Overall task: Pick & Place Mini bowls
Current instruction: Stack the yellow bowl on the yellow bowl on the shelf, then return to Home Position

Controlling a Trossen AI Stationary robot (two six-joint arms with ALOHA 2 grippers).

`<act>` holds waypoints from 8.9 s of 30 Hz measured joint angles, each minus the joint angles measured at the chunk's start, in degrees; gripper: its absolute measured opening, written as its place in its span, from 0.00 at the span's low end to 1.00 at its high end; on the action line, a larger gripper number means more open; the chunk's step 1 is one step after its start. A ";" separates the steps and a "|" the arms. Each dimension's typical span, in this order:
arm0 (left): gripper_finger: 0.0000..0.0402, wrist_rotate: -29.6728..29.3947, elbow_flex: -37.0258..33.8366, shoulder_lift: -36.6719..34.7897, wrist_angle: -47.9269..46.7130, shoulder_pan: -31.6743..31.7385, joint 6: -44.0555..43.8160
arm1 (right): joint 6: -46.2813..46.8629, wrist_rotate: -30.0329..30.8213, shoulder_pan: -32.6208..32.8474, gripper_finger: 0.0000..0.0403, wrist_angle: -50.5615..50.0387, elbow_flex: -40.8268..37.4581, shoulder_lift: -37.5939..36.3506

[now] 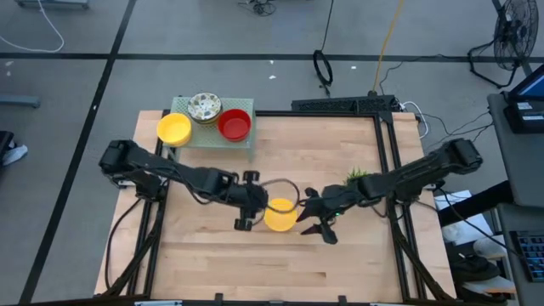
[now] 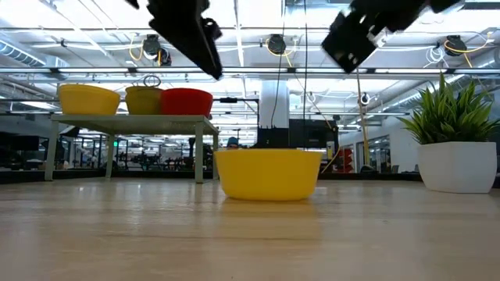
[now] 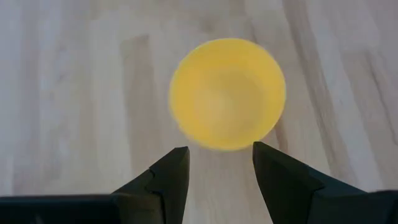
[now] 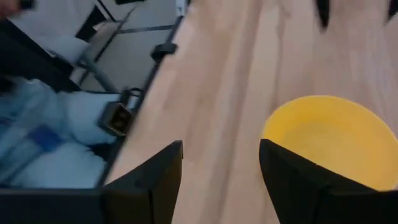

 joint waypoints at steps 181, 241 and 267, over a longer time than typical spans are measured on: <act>0.47 -11.64 8.17 -44.95 -39.19 34.33 -28.92 | -16.77 2.56 -4.30 0.49 -14.91 -8.29 -35.93; 0.47 -10.17 -1.60 -60.47 -38.99 30.74 -34.76 | -11.32 7.78 -4.23 0.49 8.49 -39.48 -64.05; 0.47 -5.00 -20.66 -60.56 -21.43 29.27 -35.93 | -8.99 2.99 -4.12 0.49 25.43 -49.76 -62.79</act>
